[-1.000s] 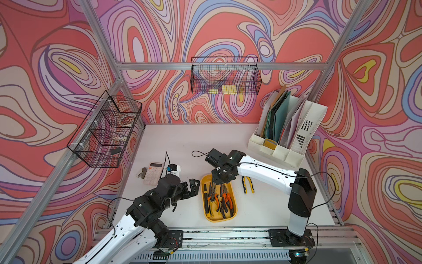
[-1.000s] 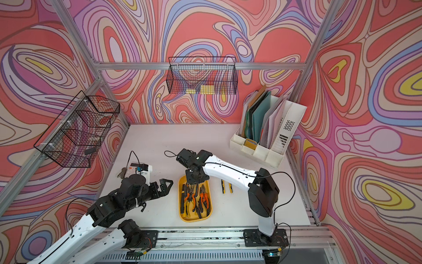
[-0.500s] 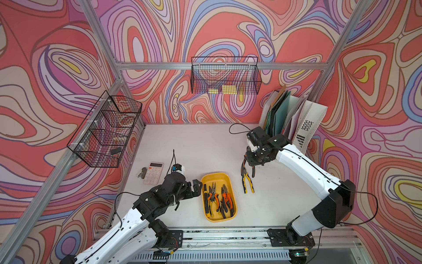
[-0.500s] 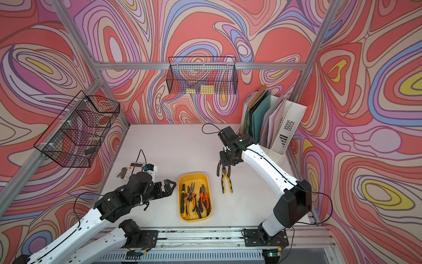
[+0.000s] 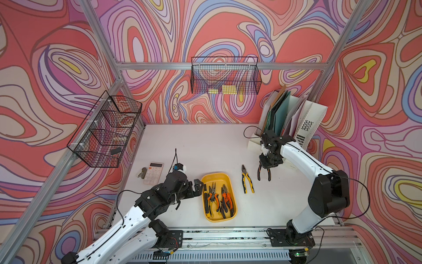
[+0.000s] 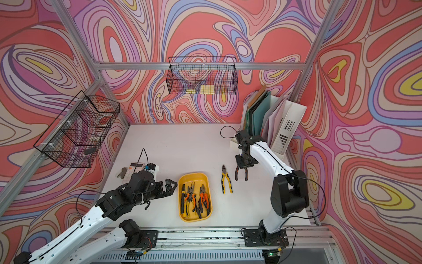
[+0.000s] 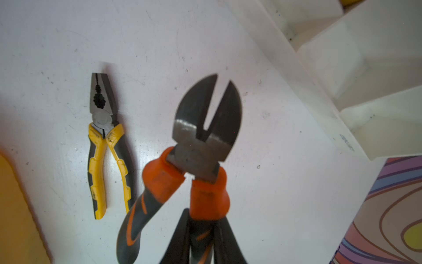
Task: Take the pliers out of the storage box
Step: Place the pliers at the center of the board.
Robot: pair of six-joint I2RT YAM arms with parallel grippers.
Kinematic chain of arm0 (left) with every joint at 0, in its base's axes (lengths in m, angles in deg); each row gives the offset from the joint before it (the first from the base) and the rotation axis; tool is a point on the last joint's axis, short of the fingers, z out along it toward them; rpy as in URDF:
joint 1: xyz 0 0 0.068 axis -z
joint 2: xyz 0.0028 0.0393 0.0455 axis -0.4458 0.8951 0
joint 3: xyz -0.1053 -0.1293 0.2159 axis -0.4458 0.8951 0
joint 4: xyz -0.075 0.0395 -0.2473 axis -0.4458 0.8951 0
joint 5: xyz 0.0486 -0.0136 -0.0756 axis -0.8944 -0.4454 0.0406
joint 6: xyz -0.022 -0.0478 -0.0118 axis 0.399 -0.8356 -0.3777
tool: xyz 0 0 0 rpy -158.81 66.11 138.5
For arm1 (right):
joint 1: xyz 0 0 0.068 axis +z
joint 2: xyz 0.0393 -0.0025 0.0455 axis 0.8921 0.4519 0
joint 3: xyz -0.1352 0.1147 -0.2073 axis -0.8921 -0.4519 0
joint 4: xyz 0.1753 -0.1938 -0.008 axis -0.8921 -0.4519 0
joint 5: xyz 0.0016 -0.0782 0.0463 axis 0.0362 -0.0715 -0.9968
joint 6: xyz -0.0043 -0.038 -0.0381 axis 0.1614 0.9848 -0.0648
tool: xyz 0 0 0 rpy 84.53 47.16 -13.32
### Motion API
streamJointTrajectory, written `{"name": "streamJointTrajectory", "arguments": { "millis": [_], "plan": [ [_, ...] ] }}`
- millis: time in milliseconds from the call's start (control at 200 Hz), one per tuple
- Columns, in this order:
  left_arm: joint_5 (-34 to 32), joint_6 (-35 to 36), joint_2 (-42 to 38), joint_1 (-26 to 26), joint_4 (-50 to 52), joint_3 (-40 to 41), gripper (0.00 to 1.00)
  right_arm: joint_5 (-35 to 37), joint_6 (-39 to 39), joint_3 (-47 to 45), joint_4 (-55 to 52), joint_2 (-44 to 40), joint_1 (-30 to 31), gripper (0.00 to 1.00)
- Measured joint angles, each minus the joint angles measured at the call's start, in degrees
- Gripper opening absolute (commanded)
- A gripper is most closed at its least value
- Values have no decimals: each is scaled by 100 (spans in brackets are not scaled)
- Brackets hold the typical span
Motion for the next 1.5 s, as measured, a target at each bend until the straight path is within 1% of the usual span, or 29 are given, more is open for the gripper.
{"name": "streamJointTrajectory", "arguments": {
  "millis": [185,366,681,766,806,876,1001,1097,1147,1192,1257,1372,1497],
  "plan": [
    [-17,0,-33,0,85,-98,99,2,42,-439,306,376,0,0],
    [-15,-7,-26,0,120,-98,99,17,42,-511,520,507,0,0],
    [15,-22,426,0,127,-103,99,55,24,-680,894,927,-2,0],
    [-11,-46,566,0,229,-146,99,114,-17,-675,916,1005,0,6],
    [-20,-57,636,0,271,-170,99,127,-35,-673,918,1038,0,14],
    [-20,-66,748,0,313,-199,99,129,-83,-638,883,1073,-2,30],
    [-20,-96,870,0,376,-254,100,140,-278,-570,837,1130,0,46],
    [-44,-195,931,0,483,-321,100,153,-393,-461,704,1126,-2,56],
    [-63,-221,981,0,577,-396,100,140,-466,-391,645,1108,0,57],
    [-63,-227,1043,0,638,-474,100,120,-529,-319,577,1058,0,64],
    [-57,-221,1145,0,695,-605,100,66,-638,-181,448,920,0,68],
    [13,-192,1360,0,761,-841,100,-103,-866,118,229,437,0,69],
    [140,-142,1620,0,855,-1119,94,-317,-1130,404,94,-306,0,68]
  ]
}}
